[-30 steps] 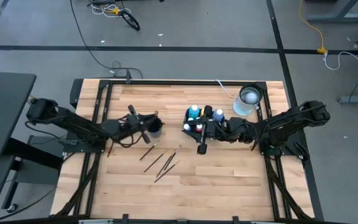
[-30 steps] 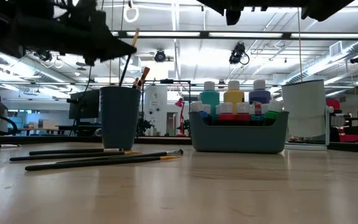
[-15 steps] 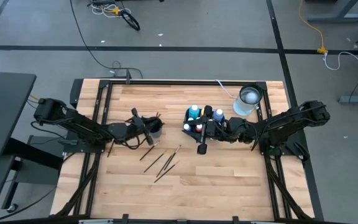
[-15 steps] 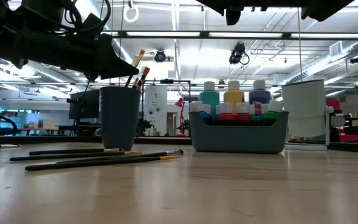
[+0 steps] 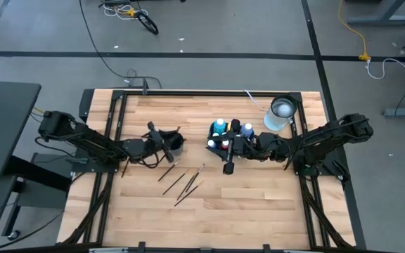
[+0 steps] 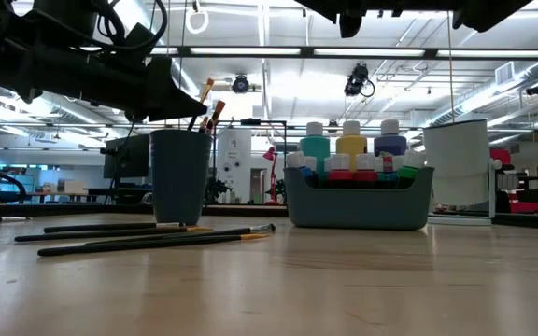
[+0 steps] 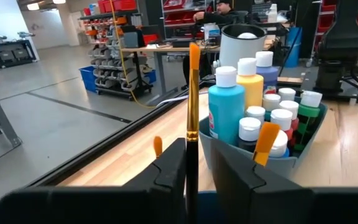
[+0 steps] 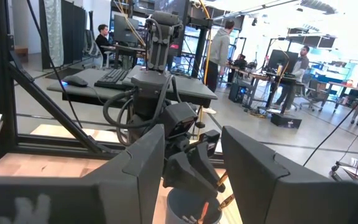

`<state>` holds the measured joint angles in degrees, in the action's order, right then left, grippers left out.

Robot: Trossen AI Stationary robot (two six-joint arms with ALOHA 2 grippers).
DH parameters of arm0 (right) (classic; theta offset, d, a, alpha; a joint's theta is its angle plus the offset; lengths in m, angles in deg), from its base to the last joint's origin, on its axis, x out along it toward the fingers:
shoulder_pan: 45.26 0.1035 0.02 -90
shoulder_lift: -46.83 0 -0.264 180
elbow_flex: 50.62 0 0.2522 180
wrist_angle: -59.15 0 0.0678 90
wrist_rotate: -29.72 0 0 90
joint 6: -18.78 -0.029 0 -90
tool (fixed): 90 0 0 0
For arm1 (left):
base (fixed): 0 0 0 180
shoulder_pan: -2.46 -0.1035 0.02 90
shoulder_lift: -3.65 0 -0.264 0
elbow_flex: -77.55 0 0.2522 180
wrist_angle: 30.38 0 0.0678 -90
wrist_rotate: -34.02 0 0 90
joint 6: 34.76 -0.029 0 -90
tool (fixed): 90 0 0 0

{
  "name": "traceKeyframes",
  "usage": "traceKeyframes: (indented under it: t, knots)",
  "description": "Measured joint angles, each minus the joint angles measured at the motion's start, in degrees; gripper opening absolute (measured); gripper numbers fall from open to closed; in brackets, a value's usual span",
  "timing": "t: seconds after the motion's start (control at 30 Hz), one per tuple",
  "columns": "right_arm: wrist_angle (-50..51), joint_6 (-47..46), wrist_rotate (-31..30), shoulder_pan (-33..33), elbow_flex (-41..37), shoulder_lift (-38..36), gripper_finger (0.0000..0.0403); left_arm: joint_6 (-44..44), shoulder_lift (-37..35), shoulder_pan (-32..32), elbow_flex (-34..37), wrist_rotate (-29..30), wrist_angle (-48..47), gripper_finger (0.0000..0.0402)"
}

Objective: Pick & Place Paint Supplies
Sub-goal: Put the gold paintbrush into the blue cup, then put the silver paintbrush into the blue cup

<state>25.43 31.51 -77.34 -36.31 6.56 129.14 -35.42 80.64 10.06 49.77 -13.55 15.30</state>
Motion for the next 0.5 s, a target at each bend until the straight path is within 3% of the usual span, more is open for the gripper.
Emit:
traceKeyframes:
  t: [0.5]
  knots:
    - [0.00,0.00,0.01,0.00,0.00,0.00,0.0165,-1.60,0.00,0.02,-0.03,0.00,0.67,0.0136]
